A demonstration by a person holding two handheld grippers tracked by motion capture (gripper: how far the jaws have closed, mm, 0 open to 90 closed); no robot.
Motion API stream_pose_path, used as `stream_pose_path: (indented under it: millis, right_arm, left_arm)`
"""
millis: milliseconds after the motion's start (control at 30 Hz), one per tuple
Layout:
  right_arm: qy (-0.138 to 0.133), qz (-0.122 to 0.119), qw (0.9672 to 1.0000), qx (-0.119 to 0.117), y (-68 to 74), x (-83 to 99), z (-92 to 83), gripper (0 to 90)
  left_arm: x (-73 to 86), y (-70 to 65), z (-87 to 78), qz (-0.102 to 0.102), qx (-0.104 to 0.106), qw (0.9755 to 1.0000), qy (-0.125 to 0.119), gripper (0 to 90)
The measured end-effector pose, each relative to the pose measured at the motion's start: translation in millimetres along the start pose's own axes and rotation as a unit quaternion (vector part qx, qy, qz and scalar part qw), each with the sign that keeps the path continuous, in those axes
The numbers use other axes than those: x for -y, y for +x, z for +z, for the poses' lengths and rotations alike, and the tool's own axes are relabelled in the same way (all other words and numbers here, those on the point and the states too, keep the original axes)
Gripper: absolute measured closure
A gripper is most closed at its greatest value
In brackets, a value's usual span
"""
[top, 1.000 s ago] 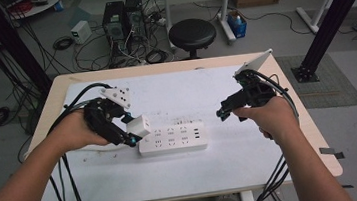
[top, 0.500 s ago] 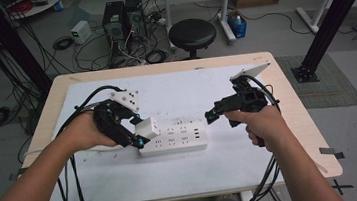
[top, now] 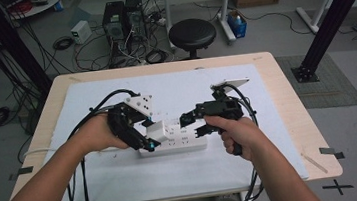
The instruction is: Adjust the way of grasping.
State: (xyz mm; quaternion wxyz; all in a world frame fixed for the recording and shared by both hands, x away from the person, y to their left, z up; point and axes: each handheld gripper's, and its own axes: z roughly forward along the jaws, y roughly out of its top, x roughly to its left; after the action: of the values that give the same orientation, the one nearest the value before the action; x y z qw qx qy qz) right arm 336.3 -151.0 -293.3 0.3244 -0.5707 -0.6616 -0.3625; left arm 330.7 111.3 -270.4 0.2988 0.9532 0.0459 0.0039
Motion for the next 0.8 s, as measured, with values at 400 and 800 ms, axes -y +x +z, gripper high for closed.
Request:
stream_pose_path:
  millis: [400, 800]
  right_arm:
    - [0.019, 0.001, 0.9976, -0.067, -1.8, -2.6, 29.5, 25.8]
    - [0.033, 0.006, 0.9971, -0.069, -2.8, -4.8, 39.8, 46.8]
  left_arm:
    - [-9.8, -3.0, 9.0, 0.016, -0.004, 0.9999, 0.0, 42.6]
    - [-14.0, -4.8, 16.6, 0.037, -0.016, 0.9991, 0.01, 42.6]
